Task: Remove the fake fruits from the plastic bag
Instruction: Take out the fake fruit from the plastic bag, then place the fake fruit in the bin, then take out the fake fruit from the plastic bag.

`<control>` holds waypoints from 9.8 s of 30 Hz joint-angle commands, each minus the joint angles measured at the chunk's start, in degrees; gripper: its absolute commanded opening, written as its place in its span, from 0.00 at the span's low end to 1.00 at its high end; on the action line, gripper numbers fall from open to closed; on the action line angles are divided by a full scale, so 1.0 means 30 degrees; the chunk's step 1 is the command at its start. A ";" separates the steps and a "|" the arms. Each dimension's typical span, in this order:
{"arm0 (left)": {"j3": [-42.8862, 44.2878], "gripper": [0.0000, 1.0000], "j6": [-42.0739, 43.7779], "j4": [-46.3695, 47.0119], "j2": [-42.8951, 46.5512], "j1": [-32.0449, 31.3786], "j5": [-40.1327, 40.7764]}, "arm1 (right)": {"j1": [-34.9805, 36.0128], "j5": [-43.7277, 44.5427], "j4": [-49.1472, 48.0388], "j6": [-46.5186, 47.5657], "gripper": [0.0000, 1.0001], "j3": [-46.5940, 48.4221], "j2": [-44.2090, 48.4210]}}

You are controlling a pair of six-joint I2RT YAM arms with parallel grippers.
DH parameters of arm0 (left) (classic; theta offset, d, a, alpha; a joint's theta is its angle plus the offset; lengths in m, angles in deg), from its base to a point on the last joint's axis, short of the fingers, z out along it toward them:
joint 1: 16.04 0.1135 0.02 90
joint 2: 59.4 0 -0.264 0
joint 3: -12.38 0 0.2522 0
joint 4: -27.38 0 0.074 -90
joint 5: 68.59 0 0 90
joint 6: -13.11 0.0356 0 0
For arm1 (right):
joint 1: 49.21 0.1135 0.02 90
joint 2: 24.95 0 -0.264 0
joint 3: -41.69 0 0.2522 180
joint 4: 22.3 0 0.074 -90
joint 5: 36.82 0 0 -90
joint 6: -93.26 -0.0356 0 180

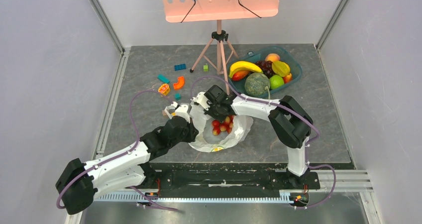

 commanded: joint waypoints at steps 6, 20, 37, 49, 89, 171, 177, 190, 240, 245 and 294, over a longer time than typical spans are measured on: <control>0.0112 0.12 0.0062 0.0237 0.0288 0.0181 -0.0065 | 0.0114 -0.1486 -0.0870 0.0278 0.00 -0.0886 0.3376; 0.0296 0.12 -0.0006 -0.0545 0.1109 0.0269 0.0288 | 0.0465 -0.4267 -0.0493 0.0528 0.00 -0.1675 0.6557; 0.0170 0.12 -0.0457 -0.1059 0.1950 0.0299 0.0580 | 0.0520 -1.0927 0.0540 0.2388 0.00 -0.2616 0.9073; 0.0090 0.12 -0.0687 -0.0884 0.1872 0.0313 0.0395 | 0.1340 -1.0693 -0.4242 0.0096 0.00 -0.3222 0.9979; 0.0343 0.12 -0.0396 -0.1762 0.2350 0.0339 0.0322 | -0.4488 0.4309 -0.5841 -0.7905 0.00 -0.3013 1.7039; 0.1174 0.11 -0.0297 -0.2985 0.1982 0.0351 0.0410 | -1.2219 -0.3263 -2.1136 -1.8344 0.00 -0.3340 0.5501; 0.1057 0.11 -0.0298 -0.3056 0.2233 0.0363 0.0461 | -1.3987 -0.2204 -1.9733 -1.7004 0.00 -0.3935 0.7106; 0.1019 0.11 -0.0352 -0.2466 0.1768 0.0359 0.0115 | -1.5914 -0.0166 -1.5052 -1.3756 0.00 -0.2280 0.6829; 0.1916 0.10 -0.0083 -0.3231 0.2833 0.0357 0.0222 | -0.7751 0.0978 -1.0080 -0.9623 0.74 -0.8377 1.8292; 0.1918 0.09 -0.0189 -0.3155 0.2870 0.0357 0.0210 | -0.3086 0.0076 -0.8813 -0.8609 0.69 -0.7948 1.8994; 1.3084 0.07 0.2883 0.0562 -0.8688 0.7710 -0.4979 | 0.1707 0.4959 -1.0613 -0.9574 0.53 -0.9886 0.9506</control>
